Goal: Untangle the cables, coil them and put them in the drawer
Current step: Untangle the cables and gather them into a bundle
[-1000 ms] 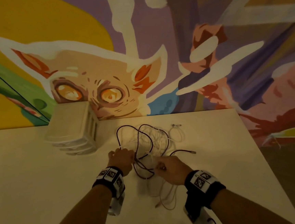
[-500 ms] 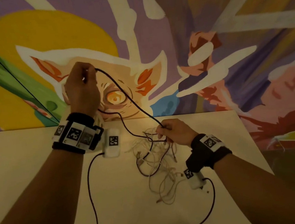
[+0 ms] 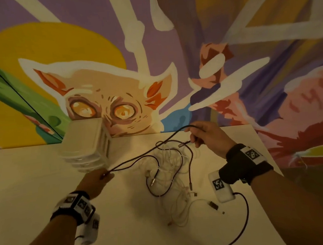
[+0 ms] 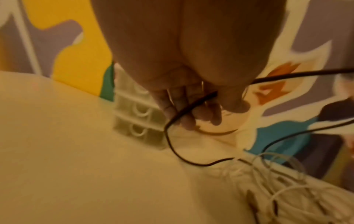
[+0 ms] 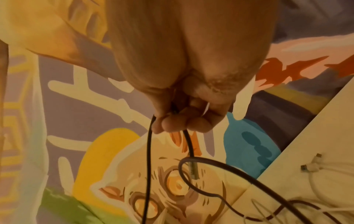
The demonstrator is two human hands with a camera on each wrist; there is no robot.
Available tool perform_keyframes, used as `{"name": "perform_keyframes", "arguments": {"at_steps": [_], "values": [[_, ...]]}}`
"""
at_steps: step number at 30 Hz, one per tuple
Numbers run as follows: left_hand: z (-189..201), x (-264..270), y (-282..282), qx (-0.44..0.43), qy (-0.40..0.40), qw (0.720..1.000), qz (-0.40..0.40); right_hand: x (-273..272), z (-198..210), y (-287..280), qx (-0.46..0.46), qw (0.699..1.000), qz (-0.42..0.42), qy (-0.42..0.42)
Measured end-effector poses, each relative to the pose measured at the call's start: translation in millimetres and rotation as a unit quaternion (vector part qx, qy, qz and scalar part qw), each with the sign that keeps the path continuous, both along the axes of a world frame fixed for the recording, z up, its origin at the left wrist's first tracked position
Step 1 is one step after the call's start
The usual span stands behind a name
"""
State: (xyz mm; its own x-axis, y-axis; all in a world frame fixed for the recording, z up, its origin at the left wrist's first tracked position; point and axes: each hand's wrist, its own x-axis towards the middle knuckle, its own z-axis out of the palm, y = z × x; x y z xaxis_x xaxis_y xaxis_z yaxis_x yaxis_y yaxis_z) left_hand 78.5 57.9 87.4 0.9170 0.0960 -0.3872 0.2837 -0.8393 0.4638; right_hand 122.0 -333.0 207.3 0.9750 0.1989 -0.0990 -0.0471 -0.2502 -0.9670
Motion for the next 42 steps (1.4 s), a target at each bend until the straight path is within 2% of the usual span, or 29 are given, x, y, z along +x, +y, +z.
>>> {"name": "perform_keyframes", "arguments": {"at_steps": [2, 4, 5, 8, 11, 14, 17, 20, 23, 25, 27, 28, 31, 33, 36, 40, 42], "values": [[-4, -10, 7, -0.03, 0.011, 0.998, 0.054, -2, 1, -7, -0.006, 1.0, -0.008, 0.002], [15, -10, -3, -0.052, -0.061, 0.994, 0.075, -2, -5, -11, -0.04, 0.999, -0.012, 0.004], [33, -7, -14, -0.07, -0.109, 0.989, 0.066, -1, -7, -11, -0.09, 0.996, -0.016, -0.002], [95, 9, -66, -0.103, -0.207, 0.972, -0.049, -6, -6, 3, -0.289, 0.954, 0.005, -0.077], [139, 19, -126, -0.112, -0.235, 0.945, -0.196, -16, 16, 44, -0.296, 0.936, 0.072, -0.174], [162, 21, -165, -0.158, -0.249, 0.921, -0.257, -13, 37, 67, -0.292, 0.931, 0.131, -0.175], [146, 26, -154, -0.141, -0.233, 0.928, -0.255, -5, 48, 42, -0.23, 0.961, 0.05, -0.144], [93, 26, -113, -0.097, -0.163, 0.963, -0.191, -5, 53, 1, -0.133, 0.983, -0.07, -0.109], [53, 20, -87, -0.107, -0.12, 0.98, -0.117, -11, 39, -28, -0.163, 0.978, -0.1, -0.082], [48, 21, -87, -0.128, -0.135, 0.979, -0.087, -14, 14, -40, -0.213, 0.972, -0.089, -0.031], [58, 22, -100, -0.155, -0.154, 0.972, -0.087, -21, -5, -40, -0.281, 0.957, -0.057, 0.052], [67, 22, -110, -0.17, -0.161, 0.967, -0.1, -24, -11, -34, -0.334, 0.94, -0.035, 0.067], [92, 27, -144, -0.152, -0.182, 0.956, -0.173, -34, -7, -2, -0.481, 0.876, 0.012, -0.021], [106, 30, -163, -0.125, -0.211, 0.94, -0.237, -35, 7, 17, -0.526, 0.848, 0.028, -0.066], [115, 30, -170, -0.08, -0.275, 0.907, -0.308, -31, 28, 25, -0.535, 0.841, 0.009, -0.086], [116, 32, -154, -0.052, -0.349, 0.881, -0.314, -30, 56, 9, -0.541, 0.84, -0.009, -0.04], [116, 32, -150, -0.045, -0.357, 0.872, -0.333, -30, 68, 11, -0.505, 0.858, 0.001, -0.096]]}}
